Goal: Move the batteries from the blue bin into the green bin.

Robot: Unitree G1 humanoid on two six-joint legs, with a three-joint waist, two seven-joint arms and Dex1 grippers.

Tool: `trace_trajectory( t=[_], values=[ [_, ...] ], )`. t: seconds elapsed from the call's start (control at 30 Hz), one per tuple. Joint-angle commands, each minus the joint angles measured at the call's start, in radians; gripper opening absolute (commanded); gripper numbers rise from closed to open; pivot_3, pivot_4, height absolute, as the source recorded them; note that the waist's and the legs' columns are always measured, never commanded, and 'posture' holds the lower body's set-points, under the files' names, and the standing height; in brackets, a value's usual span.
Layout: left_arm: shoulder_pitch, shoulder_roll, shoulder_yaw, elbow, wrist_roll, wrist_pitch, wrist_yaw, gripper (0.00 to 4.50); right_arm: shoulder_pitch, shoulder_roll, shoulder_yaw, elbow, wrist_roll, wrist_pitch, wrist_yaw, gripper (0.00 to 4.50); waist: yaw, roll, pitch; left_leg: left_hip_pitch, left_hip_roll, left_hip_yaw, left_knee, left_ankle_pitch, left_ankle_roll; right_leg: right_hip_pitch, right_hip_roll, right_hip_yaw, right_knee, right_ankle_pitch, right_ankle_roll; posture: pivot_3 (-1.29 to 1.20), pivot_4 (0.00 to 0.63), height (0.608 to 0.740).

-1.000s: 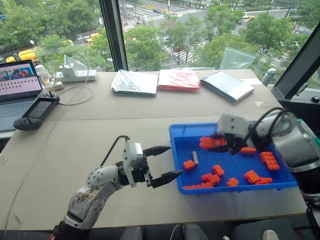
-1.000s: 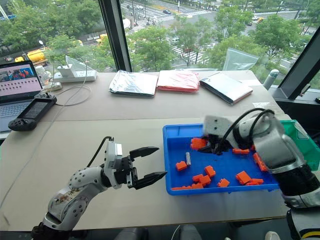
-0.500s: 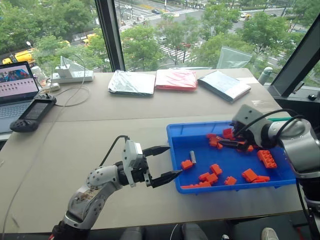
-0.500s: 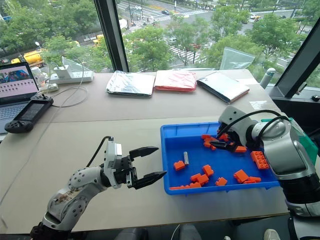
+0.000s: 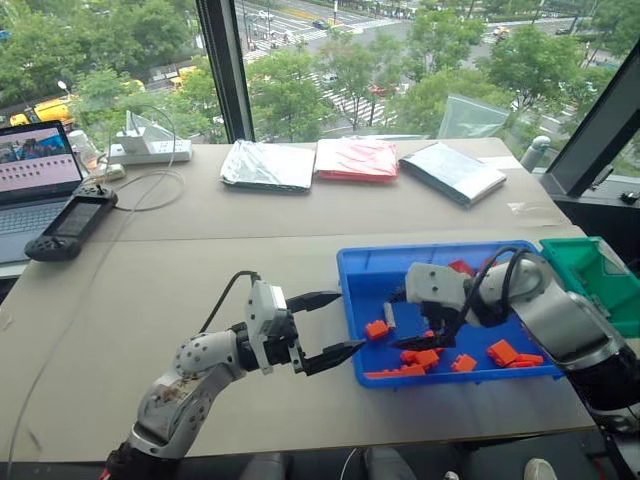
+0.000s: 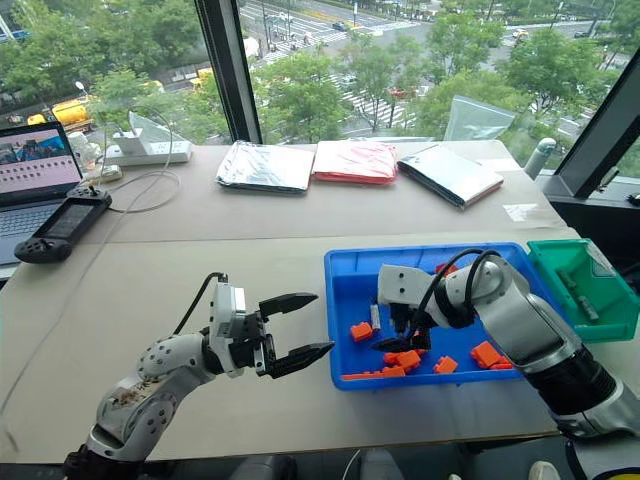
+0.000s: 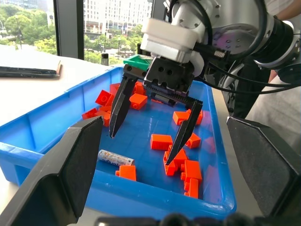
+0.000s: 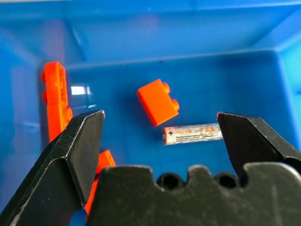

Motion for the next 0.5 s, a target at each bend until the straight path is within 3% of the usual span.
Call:
trace_trajectory(
  t=[0.03, 0.5],
  values=[
    [-0.004, -0.004, -0.001, -0.023, -0.003, -0.017, -0.002, 4.5, -0.07, 0.034, 0.028, 0.096, -0.042, -0.121, 0.054, 4.43, -0.002, 0.0, 0.0, 0.0, 0.0, 0.0, 0.0, 0.0, 0.0, 0.0, 0.0, 0.0, 0.0, 0.0, 0.0, 0.0, 0.15, 0.74],
    [0.024, 0.006, 0.007, -0.049, -0.004, -0.013, 0.02, 4.5, -0.178, 0.16, 0.071, 0.429, -0.149, -0.35, 0.113, 4.43, 0.003, 0.0, 0.0, 0.001, 0.0, -0.001, 0.0, 0.0, 0.0, 0.0, 0.0, 0.0, 0.001, 0.0, 0.0, 0.0, 0.15, 0.74]
  ],
)
